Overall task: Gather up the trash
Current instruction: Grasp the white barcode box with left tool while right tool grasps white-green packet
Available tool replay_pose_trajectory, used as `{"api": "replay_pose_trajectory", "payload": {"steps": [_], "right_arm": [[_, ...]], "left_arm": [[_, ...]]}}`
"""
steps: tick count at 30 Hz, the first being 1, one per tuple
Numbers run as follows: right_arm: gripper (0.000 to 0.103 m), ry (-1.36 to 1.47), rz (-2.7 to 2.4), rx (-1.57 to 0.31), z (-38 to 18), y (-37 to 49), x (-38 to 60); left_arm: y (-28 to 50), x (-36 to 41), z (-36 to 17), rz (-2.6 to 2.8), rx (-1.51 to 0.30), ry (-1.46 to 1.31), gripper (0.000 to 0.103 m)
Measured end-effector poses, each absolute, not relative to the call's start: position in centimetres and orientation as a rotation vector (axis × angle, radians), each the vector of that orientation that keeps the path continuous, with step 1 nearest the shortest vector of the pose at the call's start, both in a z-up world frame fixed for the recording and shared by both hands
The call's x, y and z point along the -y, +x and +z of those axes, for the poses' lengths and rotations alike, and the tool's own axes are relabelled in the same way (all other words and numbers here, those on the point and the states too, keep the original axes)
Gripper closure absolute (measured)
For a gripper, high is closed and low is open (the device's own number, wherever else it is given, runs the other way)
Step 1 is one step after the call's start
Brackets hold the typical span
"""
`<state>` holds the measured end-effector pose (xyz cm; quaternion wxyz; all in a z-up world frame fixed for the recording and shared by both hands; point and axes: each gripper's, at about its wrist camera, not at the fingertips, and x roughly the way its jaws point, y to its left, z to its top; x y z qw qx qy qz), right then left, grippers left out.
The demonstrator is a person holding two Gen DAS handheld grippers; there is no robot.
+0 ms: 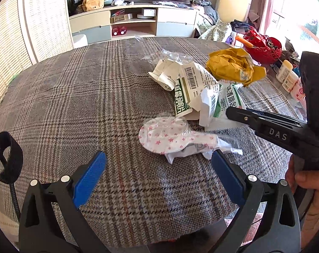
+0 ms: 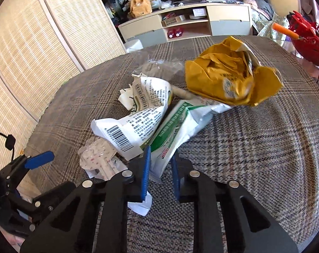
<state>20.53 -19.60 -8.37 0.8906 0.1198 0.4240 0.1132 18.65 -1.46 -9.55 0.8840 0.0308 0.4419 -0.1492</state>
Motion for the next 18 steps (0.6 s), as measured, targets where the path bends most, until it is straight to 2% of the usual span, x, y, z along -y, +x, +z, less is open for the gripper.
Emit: {"api": "replay_pose_trajectory", "payload": {"steps": [6, 13, 18], "right_arm": [[0.094, 0.223, 0.210, -0.869, -7.5, 19.3, 21.6], [0.094, 0.255, 0.221, -0.889, -8.1, 18.4, 23.9], [0.094, 0.298, 0.235, -0.906, -9.2, 17.9, 25.4]], "left_arm": [[19.7, 3.4, -9.1, -0.361, -0.894, 0.071, 0.008], [20.9, 6.7, -9.4, -0.426, -0.896, 0.088, 0.016], [21.8, 9.3, -10.0, -0.456, -0.905, 0.114, 0.037]]}}
